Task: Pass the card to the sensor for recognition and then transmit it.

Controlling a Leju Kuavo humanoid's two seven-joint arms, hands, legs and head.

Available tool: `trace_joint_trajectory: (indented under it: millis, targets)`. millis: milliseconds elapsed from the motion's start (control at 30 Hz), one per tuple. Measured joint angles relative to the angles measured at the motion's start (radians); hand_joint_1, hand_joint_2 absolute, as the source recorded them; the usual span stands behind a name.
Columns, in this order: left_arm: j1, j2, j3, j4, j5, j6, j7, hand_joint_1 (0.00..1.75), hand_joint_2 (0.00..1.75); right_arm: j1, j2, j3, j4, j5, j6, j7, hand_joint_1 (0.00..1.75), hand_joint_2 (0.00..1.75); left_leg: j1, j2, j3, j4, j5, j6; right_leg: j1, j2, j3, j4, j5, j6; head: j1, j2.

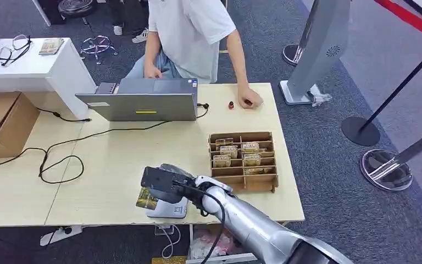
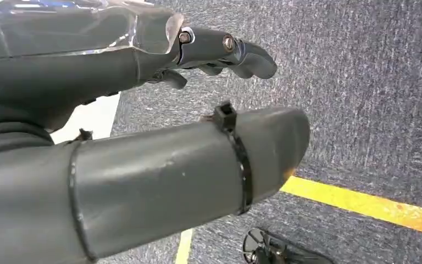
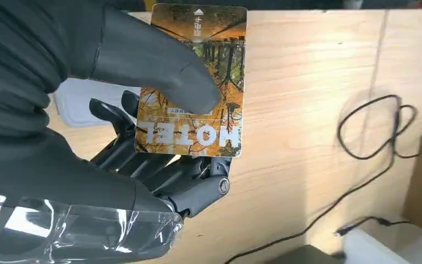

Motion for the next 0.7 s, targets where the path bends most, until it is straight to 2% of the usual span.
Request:
trace_joint_trajectory:
  millis: [333, 700]
  targets:
    - [-0.001, -0.002, 0.000, 0.000, -0.013, 0.011, -0.018, 0.00, 0.00, -0.010, 0.000, 0.038, 0.063, 0.059, -0.074, 0.014, 1.75, 1.75, 0.000, 0.000, 0.000, 0.000, 0.000, 0.000, 0.000, 0.000, 0.000, 0.000, 0.000, 0.000, 0.000, 0.000]
    - [-0.001, -0.009, 0.000, 0.000, -0.016, 0.021, -0.022, 0.00, 0.00, -0.013, -0.003, 0.077, 0.094, 0.118, -0.122, 0.031, 1.75, 1.75, 0.000, 0.000, 0.000, 0.000, 0.000, 0.000, 0.000, 0.000, 0.000, 0.000, 0.000, 0.000, 0.000, 0.000]
